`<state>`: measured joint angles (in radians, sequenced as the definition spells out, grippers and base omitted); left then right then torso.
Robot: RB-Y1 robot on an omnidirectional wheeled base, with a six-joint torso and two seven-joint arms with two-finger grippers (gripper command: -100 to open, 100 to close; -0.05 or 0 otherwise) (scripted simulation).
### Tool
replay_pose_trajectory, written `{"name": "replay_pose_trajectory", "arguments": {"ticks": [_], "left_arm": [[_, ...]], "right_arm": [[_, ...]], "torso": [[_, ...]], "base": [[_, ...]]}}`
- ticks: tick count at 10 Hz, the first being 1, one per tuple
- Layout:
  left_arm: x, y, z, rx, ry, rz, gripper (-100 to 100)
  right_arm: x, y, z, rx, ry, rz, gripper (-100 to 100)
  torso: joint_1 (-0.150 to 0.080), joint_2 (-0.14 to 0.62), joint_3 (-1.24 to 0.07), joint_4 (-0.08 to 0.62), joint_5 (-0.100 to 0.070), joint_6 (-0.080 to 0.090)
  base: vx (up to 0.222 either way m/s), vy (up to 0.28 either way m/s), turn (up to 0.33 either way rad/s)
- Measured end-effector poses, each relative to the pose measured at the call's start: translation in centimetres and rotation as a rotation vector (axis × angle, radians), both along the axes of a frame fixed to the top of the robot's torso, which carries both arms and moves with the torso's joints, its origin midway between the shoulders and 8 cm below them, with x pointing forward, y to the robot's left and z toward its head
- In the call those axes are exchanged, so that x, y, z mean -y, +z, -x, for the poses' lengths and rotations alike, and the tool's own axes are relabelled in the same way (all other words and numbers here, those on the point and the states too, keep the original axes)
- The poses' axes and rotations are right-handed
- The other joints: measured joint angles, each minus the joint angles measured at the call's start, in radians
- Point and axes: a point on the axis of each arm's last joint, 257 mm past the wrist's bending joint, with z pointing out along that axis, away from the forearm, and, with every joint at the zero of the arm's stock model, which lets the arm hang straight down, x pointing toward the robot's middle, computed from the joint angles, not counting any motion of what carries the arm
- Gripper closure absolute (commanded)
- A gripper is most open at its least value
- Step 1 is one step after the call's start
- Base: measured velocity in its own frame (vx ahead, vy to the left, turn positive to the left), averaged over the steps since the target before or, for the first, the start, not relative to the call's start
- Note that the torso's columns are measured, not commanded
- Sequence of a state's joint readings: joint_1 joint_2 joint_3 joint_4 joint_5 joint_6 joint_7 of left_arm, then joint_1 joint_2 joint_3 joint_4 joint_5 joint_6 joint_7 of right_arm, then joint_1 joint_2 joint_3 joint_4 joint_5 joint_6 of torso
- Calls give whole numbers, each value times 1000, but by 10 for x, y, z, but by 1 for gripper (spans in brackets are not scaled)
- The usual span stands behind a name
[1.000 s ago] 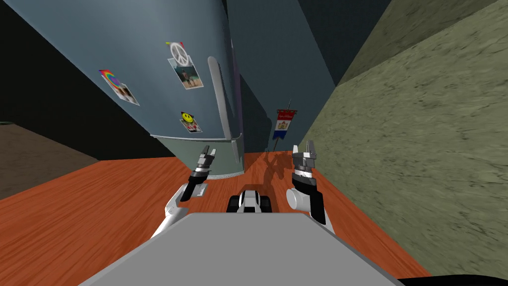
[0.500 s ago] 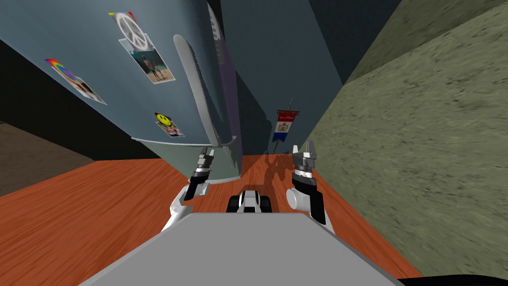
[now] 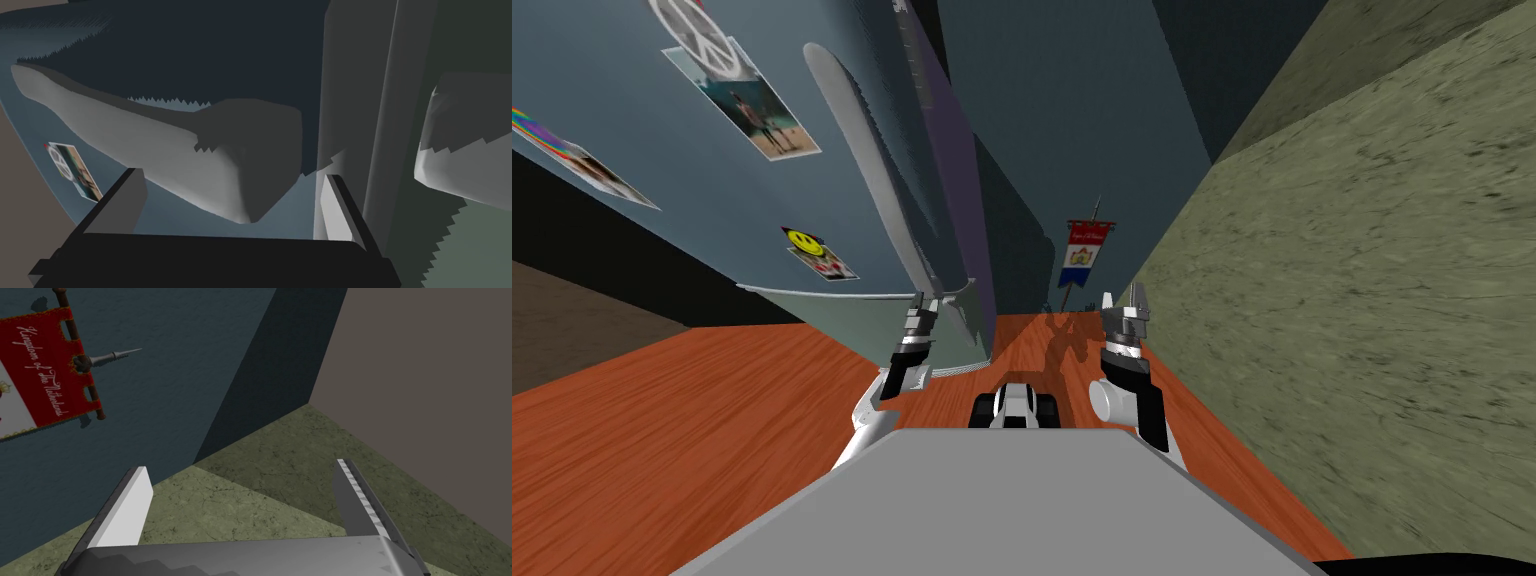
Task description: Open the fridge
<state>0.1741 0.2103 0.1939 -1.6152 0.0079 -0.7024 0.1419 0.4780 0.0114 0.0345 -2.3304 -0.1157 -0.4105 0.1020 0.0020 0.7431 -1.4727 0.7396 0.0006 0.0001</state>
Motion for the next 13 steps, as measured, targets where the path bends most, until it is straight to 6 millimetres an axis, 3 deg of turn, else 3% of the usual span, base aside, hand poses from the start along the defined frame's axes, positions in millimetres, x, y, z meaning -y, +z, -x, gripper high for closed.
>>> {"name": "replay_pose_trajectory", "arguments": {"ticks": [2,3,6,7,10,13], "left_arm": [[-13,11,-4,0,10,-2,-100],[-13,12,-5,-2,11,-1,100],[9,-6,1,-4,-5,4,100],[10,-6,2,-3,-5,3,-100],[0,-8,3,8,36,14,-100],[-5,-3,1,14,52,15,-100]], "right_arm": [[0,0,0,0,0,0,0],[0,0,0,0,0,0,0],[0,0,0,0,0,0,0],[0,0,0,0,0,0,0],[0,0,0,0,0,0,0],[0,0,0,0,0,0,0]], "torso": [[-2,-4,-3,-1,-1,0],[-1,-6,-4,-2,0,0],[0,-5,-3,-2,0,0],[-4,-5,-4,-2,-1,0],[-7,-9,-6,-3,-2,0],[3,1,0,1,0,1]], "base": [[-5,-30,-20],[-9,33,81],[-3,49,39],[140,-40,65],[189,-126,62],[48,-34,8]]}}
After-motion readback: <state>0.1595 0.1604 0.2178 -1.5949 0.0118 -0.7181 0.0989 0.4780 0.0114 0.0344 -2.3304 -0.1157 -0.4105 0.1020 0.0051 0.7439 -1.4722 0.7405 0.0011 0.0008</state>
